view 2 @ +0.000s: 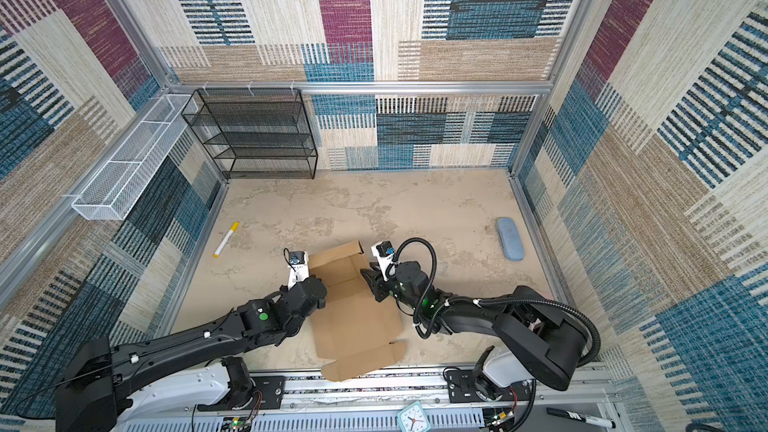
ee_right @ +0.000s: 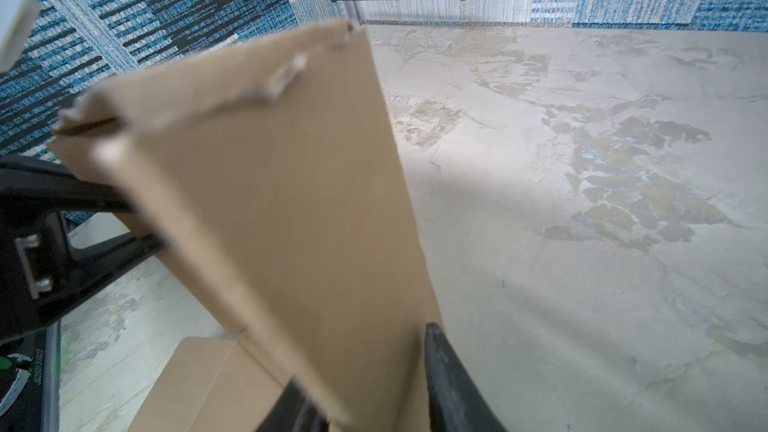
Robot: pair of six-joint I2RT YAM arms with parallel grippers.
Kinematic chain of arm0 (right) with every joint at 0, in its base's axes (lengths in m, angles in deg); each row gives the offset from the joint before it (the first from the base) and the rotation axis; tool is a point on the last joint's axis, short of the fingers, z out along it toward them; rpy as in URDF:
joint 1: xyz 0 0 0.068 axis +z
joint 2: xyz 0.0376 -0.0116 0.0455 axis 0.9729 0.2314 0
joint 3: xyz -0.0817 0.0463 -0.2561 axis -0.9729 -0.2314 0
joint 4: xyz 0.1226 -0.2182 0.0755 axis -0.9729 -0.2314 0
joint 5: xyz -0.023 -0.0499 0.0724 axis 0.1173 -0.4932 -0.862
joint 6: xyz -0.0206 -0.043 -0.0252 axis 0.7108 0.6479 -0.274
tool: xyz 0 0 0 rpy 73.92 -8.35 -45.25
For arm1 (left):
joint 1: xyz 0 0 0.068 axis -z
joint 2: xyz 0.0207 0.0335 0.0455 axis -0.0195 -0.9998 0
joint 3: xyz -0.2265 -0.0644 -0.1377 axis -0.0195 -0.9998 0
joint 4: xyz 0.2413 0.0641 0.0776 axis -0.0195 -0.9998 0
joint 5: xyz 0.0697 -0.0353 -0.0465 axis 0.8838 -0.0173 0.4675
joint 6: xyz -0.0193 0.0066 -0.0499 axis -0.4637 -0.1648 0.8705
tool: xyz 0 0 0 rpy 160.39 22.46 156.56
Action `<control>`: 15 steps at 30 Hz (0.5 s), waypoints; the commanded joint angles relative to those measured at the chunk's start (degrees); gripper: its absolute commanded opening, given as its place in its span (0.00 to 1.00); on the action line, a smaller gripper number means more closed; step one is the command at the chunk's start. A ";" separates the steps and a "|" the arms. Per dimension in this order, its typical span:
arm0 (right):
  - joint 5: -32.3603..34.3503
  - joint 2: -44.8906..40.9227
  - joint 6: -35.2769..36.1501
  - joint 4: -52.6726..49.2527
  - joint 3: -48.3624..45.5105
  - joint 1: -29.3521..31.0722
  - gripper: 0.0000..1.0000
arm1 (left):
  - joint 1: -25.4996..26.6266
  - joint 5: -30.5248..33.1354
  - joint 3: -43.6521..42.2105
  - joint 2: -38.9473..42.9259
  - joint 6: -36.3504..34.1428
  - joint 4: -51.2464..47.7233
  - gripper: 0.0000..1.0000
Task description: Fold the paper box
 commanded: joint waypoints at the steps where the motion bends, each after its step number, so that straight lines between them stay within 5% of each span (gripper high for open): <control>1: 5.27 0.48 1.01 -0.41 1.15 0.41 0.34 | 0.06 -1.01 0.73 0.08 -0.36 0.95 0.00; 15: 23.35 6.50 2.08 -8.42 6.58 6.56 0.22 | 0.03 -0.63 5.14 -1.70 2.28 -4.17 0.00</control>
